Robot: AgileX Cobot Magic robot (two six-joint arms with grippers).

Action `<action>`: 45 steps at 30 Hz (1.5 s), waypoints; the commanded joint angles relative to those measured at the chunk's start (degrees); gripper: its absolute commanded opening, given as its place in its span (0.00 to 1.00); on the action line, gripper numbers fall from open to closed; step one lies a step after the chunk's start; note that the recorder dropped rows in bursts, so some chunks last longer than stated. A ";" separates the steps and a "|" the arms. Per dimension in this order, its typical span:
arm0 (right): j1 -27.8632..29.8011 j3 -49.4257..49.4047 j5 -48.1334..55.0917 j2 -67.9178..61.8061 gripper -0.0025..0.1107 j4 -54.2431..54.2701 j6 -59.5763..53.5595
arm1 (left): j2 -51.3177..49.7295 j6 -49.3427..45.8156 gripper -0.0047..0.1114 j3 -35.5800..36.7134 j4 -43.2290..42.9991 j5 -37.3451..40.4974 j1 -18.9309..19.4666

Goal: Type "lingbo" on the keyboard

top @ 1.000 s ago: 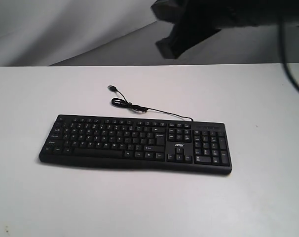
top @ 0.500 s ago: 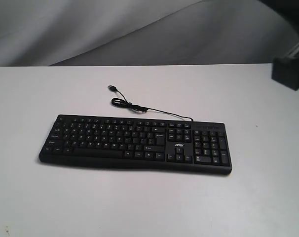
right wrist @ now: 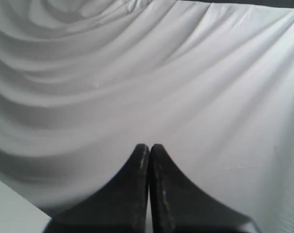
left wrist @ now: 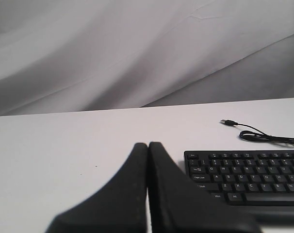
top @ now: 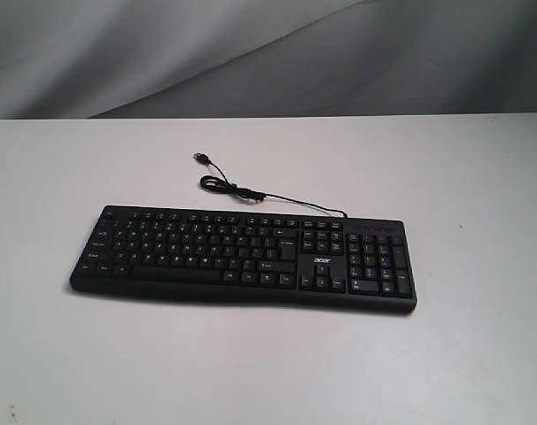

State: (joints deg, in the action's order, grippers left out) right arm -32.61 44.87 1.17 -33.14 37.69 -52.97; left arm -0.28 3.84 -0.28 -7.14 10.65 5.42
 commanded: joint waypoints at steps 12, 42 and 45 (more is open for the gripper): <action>19.73 -17.73 -2.43 16.79 0.02 0.70 13.29 | 0.28 0.12 0.04 0.28 -0.01 -0.34 -0.31; 32.12 -44.87 -0.51 33.14 0.02 -8.11 45.73 | 0.28 0.12 0.04 0.28 -0.01 -0.34 -0.31; 32.12 -44.87 2.32 33.14 0.02 -14.91 45.97 | 0.28 0.12 0.04 0.28 -0.01 -0.34 -0.31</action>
State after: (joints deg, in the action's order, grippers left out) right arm -1.01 0.20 0.75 -0.22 29.05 -7.35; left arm -0.28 3.84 -0.28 -7.14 10.65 5.42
